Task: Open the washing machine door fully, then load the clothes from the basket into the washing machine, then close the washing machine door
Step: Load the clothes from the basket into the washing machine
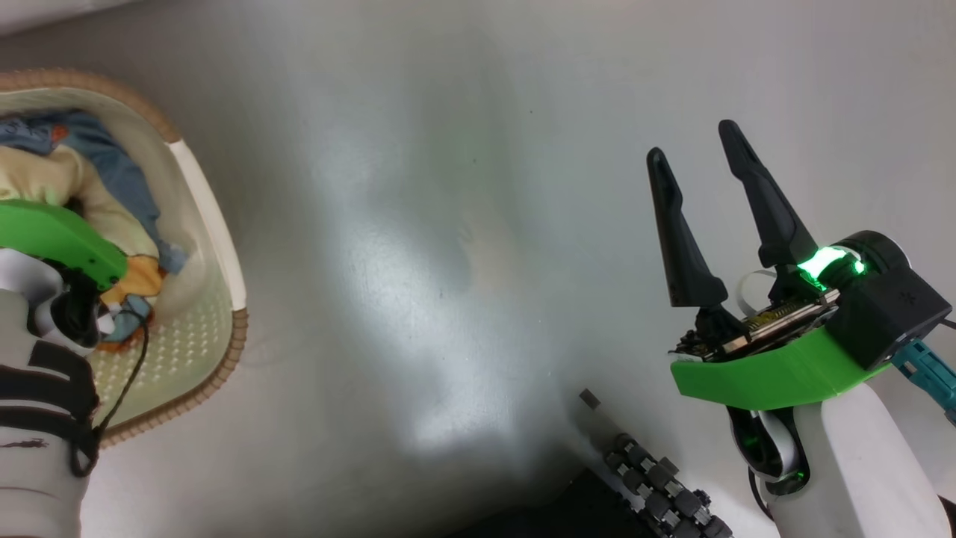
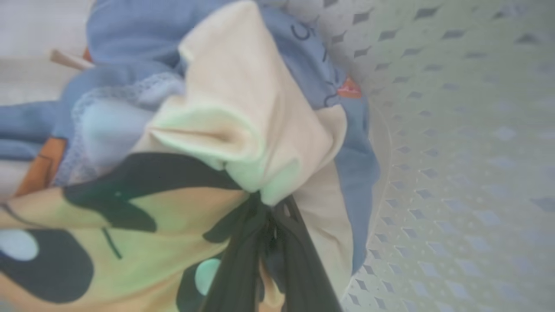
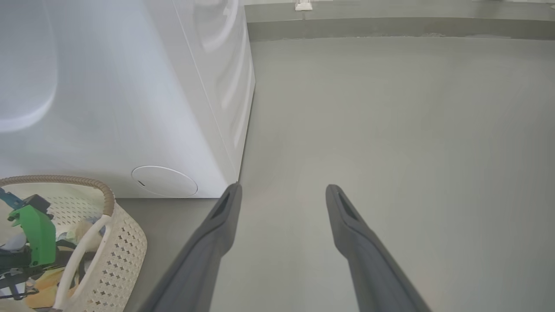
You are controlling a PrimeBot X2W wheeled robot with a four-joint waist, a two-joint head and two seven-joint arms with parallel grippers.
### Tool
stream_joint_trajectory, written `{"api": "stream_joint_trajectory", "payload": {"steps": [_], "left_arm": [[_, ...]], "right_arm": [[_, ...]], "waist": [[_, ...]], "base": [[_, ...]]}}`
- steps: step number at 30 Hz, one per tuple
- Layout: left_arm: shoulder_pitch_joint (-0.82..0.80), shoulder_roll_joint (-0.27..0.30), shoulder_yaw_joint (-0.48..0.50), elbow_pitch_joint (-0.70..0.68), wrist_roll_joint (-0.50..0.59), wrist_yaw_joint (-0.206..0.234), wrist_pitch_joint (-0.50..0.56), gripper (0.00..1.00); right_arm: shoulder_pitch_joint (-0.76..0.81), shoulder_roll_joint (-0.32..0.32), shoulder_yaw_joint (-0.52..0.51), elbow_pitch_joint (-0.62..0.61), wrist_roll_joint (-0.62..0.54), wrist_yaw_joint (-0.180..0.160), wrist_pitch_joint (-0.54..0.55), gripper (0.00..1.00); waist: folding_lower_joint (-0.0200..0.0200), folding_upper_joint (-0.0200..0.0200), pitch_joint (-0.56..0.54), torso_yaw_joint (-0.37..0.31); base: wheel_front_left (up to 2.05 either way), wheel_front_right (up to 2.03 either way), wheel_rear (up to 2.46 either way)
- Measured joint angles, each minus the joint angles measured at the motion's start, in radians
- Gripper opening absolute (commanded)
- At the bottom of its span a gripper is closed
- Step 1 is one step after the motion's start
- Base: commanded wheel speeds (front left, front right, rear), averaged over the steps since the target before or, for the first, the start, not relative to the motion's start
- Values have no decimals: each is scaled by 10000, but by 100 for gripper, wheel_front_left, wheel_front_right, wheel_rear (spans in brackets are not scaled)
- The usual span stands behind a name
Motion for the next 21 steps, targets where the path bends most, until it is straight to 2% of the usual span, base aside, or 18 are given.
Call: {"api": "stream_joint_trajectory", "payload": {"steps": [5, 13, 18, 21], "left_arm": [[133, -115, 56, -31, -75, -192, -830, 0], [612, -504, 58, -326, -134, -639, -2719, 0], [1042, -589, -2, -869, 10, -809, -3210, 0], [1464, -798, 79, -1691, 121, -792, -3227, 0]], "right_arm": [[0, -2, -217, 6, -27, 0, 8, 100], [43, -63, -602, -19, -349, 0, 272, 100], [359, -174, -899, -65, -447, 0, 456, 100], [572, -211, -1112, -105, -460, 0, 579, 100]], "waist": [[0, 0, -229, 143], [0, 0, -938, 556], [0, 0, -1497, 830], [0, 0, -1868, 1003]], "base": [[0, 0, 0], [0, 0, 0], [0, 0, 0], [0, 0, 0]]}}
